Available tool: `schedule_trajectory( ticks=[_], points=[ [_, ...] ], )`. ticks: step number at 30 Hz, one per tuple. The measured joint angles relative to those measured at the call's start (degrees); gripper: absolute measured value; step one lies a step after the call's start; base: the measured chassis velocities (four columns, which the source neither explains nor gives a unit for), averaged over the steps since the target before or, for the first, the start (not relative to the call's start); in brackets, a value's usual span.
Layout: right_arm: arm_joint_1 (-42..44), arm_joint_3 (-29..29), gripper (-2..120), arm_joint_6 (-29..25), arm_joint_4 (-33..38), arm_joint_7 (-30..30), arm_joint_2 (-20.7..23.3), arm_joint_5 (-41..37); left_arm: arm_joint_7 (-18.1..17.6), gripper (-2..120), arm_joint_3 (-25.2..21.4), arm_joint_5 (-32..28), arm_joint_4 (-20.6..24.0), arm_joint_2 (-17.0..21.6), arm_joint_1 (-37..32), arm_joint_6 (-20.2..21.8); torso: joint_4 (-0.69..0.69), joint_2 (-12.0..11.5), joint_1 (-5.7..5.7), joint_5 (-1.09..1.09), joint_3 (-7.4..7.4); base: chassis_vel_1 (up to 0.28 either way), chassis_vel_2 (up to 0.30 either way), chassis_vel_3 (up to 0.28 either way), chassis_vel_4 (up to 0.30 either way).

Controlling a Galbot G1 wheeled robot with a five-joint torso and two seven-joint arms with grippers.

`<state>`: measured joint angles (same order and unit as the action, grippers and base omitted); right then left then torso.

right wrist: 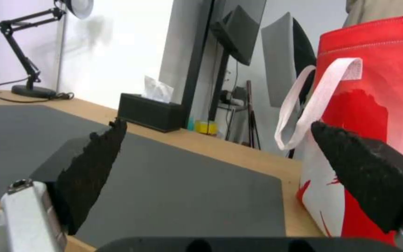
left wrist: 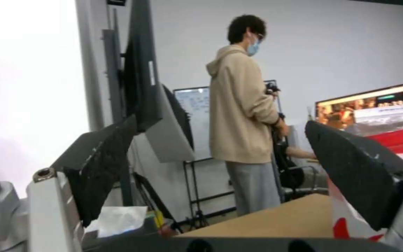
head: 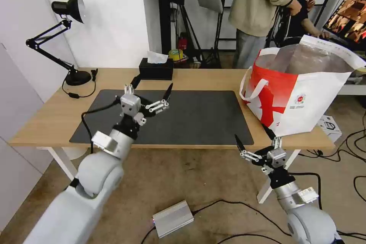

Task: Pick up the trash from the table and place it into the takeout bag.

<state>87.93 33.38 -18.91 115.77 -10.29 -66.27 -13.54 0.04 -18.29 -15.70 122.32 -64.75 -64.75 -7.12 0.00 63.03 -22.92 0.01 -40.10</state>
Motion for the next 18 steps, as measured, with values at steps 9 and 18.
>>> schedule_trajectory(
  ticks=[9, 18],
  points=[
    [0.0, 0.0, 100, 0.0, 0.0, 0.0, 0.0, 0.0, 2.1, 96, -5.0, 7.3, 1.4, -6.1, -8.6, -3.7, 0.0, 0.0, 0.0, -0.01, 0.0, 0.0, 0.0, 0.0, 0.0],
    [0.0, 0.0, 100, 0.0, 0.0, 0.0, 0.0, 0.0, 3.7, 95, -8.8, 11.8, 1.4, -9.8, -14.1, -7.4, 0.01, 0.0, 0.0, -0.01, 0.0, 0.0, 0.0, 0.0, 0.0]
  ],
)
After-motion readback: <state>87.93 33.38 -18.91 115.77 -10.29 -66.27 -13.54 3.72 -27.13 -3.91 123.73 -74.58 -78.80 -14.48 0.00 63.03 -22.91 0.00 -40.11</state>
